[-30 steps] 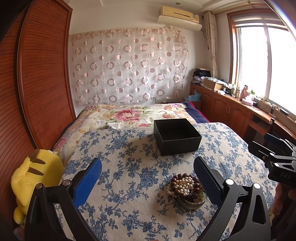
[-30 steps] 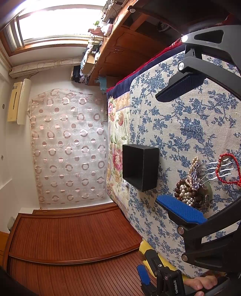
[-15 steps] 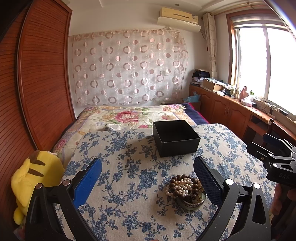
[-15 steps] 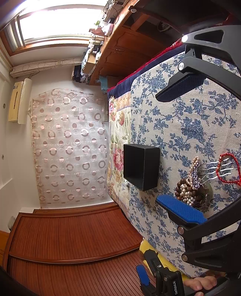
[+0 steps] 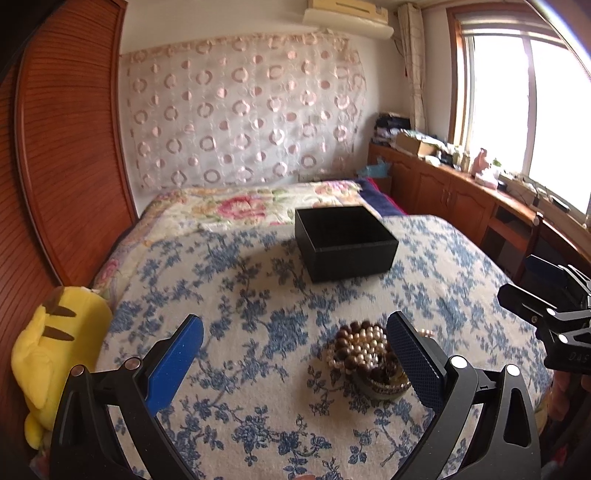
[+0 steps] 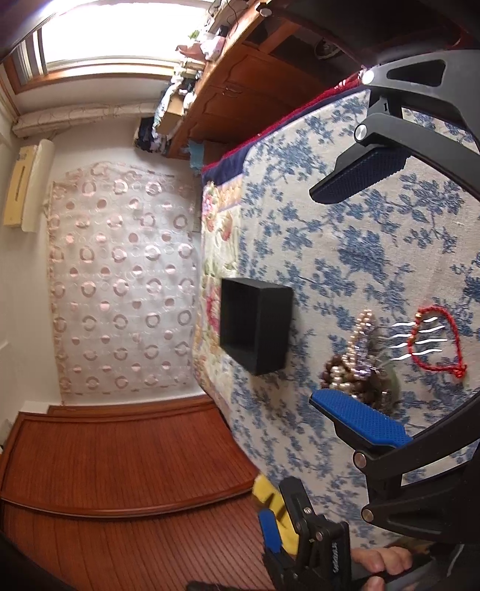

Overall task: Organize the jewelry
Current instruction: 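Reach the right tool to the red beaded bracelet and close on it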

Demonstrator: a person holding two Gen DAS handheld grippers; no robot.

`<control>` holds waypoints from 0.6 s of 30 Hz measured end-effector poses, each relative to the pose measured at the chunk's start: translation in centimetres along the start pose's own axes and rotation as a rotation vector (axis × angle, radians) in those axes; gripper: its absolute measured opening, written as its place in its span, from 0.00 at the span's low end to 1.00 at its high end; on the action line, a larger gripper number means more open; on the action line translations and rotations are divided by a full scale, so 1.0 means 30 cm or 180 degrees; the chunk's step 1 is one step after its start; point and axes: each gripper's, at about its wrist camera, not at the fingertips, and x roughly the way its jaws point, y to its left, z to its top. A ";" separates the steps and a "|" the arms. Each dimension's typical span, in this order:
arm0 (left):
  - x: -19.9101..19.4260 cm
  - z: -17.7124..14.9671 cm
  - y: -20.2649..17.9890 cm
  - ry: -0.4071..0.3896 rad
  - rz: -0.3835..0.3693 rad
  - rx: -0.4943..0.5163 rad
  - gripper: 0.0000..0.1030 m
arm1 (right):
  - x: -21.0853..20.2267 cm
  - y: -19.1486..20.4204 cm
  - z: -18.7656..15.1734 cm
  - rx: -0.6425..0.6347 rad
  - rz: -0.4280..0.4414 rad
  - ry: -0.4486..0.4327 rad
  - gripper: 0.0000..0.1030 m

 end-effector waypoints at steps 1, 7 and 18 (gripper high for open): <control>0.012 -0.010 -0.002 0.0030 -0.0013 0.0011 0.93 | 0.006 -0.001 -0.011 -0.0017 0.0008 0.0034 0.98; 0.065 -0.051 -0.003 0.0193 -0.0076 0.0054 0.93 | 0.046 0.003 -0.085 -0.0113 0.0103 0.0257 0.90; 0.136 -0.104 -0.027 0.0489 -0.0209 0.0178 0.93 | 0.115 0.020 -0.196 -0.0127 0.0417 0.0713 0.65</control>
